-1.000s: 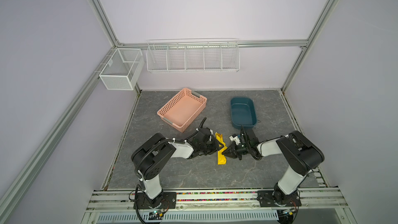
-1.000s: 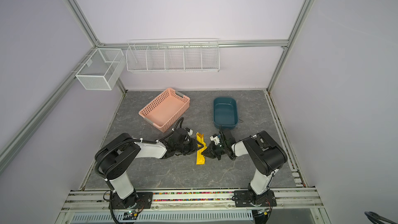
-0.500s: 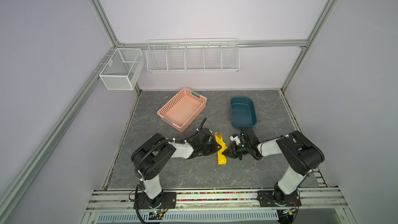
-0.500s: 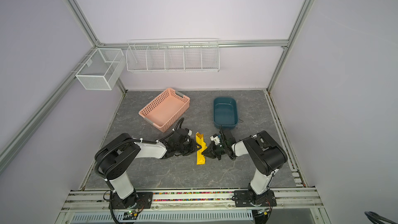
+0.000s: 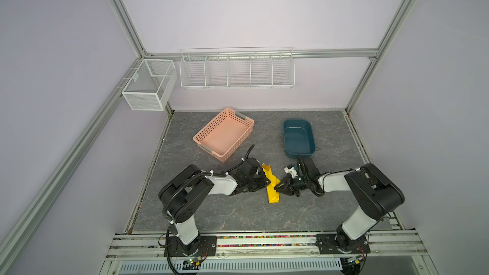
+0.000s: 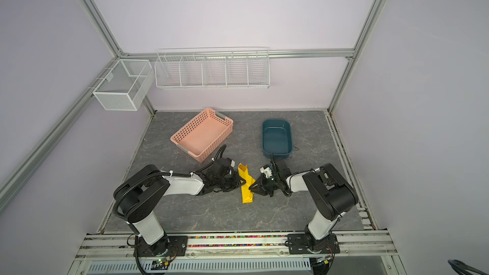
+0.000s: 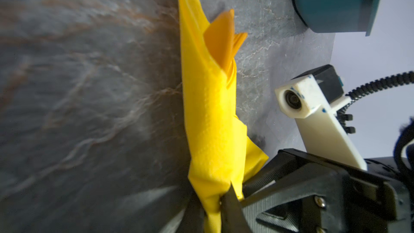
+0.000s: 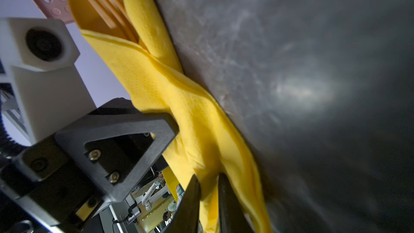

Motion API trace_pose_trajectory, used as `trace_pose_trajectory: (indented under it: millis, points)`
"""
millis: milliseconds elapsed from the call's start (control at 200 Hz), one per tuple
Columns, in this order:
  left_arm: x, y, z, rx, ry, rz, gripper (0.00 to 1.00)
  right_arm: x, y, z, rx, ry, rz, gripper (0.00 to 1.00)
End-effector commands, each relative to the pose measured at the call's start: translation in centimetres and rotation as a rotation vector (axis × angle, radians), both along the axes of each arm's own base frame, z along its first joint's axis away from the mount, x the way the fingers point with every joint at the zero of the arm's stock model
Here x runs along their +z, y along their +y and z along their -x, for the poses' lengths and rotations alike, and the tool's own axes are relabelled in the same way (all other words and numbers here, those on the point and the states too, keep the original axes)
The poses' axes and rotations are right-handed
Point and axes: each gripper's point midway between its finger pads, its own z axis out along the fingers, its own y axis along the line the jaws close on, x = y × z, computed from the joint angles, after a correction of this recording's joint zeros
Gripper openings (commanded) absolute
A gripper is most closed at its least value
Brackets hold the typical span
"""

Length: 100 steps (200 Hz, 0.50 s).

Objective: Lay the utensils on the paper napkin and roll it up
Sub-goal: 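Lift the yellow napkin roll up off the table with both grippers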

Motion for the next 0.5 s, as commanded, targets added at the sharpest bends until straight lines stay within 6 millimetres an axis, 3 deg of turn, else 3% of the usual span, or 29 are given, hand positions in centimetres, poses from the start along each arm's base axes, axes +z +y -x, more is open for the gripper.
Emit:
trace_pose_trajectory:
  millis: [0,185,360,495]
  points:
    - [-0.2,1.9,-0.4,0.025,-0.006,-0.07,0.11,-2.0,-2.4,1.6,-0.035,0.08,0.151,0.26]
    - [2.9,2.7,-1.9,0.015,-0.095,-0.087,0.05,0.2,-3.1,1.4,-0.021,0.022,0.198,0.34]
    - [7.5,3.2,-3.4,-0.011,-0.23,-0.091,0.0,2.7,-3.9,0.7,-0.024,-0.048,0.232,0.36]
    - [12.1,3.4,-4.5,-0.027,-0.346,-0.043,0.0,5.8,-4.1,-0.5,-0.038,-0.166,0.231,0.38]
